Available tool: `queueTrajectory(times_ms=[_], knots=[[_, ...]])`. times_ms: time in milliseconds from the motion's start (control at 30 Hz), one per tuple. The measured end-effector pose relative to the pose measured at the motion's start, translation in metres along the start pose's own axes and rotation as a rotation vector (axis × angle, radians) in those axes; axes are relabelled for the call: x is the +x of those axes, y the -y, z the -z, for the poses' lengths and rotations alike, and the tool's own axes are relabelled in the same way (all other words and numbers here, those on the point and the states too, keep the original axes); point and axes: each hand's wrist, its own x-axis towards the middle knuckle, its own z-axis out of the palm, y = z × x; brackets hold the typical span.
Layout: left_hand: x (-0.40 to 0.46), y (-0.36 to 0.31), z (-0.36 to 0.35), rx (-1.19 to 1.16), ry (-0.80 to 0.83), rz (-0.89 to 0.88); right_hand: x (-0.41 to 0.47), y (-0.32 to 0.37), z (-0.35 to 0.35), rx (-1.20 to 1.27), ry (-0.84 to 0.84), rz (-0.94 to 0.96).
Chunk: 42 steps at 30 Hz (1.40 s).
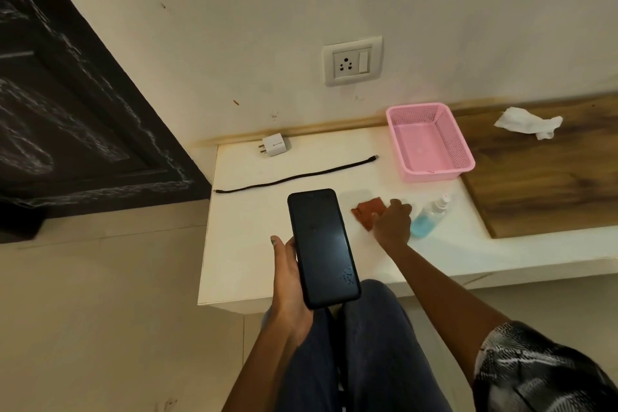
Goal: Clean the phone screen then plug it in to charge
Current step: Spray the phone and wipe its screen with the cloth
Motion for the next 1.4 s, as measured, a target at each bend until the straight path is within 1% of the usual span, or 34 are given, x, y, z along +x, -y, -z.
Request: queueTrajectory(times_ms=[67,167,333,400,500,567,700,767,833,900,1100,1400], knots=[[0.002,0.001,0.003,-0.005,0.002,-0.001,0.003,0.001,-0.006,-0.011,0.013,-0.048],[-0.001,0.000,0.005,-0.027,0.022,0.032,0.004,0.000,-0.009,0.008,0.035,-0.043],[-0.014,-0.006,0.005,-0.148,0.154,0.109,-0.011,0.002,-0.002,0.042,0.008,-0.062],[-0.021,-0.009,0.007,-0.217,0.202,0.126,-0.022,0.004,0.006,0.173,0.020,-0.068],[-0.036,-0.015,0.010,-0.294,0.284,0.146,-0.044,0.005,0.026,0.569,0.112,-0.057],[-0.047,-0.021,0.012,-0.300,0.342,0.149,-0.060,0.006,0.046,0.763,0.202,-0.083],[-0.069,-0.026,0.014,-0.271,0.452,0.188,-0.093,0.009,0.080,0.922,0.385,-0.134],[-0.079,-0.024,0.014,-0.246,0.483,0.189,-0.110,0.011,0.096,0.981,0.422,-0.124],[-0.089,-0.022,0.014,-0.222,0.494,0.181,-0.127,0.014,0.111,0.937,0.381,-0.089],[-0.098,-0.020,0.013,-0.214,0.512,0.178,-0.143,0.016,0.125,0.866,0.297,-0.042],[-0.120,-0.012,0.012,-0.302,0.590,0.213,-0.180,0.019,0.159,0.940,0.162,0.062],[-0.132,-0.002,0.005,-0.324,0.555,0.201,-0.201,0.035,0.176,0.922,-0.028,0.256]])
